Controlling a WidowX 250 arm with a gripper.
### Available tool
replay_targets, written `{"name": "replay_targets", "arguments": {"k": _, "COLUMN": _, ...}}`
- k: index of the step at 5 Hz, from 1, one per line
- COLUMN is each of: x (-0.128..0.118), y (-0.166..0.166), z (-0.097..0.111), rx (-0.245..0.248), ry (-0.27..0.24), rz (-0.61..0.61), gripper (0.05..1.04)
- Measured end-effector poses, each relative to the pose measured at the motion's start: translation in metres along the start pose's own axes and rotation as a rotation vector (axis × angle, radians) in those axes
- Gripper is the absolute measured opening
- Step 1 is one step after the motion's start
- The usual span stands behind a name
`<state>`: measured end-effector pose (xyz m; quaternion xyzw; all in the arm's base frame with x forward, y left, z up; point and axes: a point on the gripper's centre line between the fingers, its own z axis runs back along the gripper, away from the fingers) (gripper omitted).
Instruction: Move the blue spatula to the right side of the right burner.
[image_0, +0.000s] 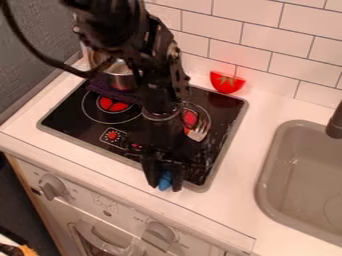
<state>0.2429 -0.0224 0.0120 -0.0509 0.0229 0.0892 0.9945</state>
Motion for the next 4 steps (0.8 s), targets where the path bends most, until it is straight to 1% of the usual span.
{"name": "replay_targets", "arguments": {"k": 1, "x": -0.001, "y": -0.007, "z": -0.001, "rx": 0.013, "ry": -0.004, "rz": -0.023, "gripper": 0.508}}
{"name": "replay_targets", "arguments": {"k": 2, "x": -0.003, "y": -0.012, "z": 0.009, "rx": 0.057, "ry": -0.068, "rz": -0.062, "gripper": 0.812}}
{"name": "replay_targets", "arguments": {"k": 3, "x": -0.007, "y": -0.016, "z": 0.033, "rx": 0.074, "ry": -0.218, "rz": -0.095, "gripper": 1.002}}
{"name": "replay_targets", "arguments": {"k": 4, "x": -0.010, "y": -0.014, "z": 0.047, "rx": 0.073, "ry": -0.260, "rz": -0.095, "gripper": 1.005}}
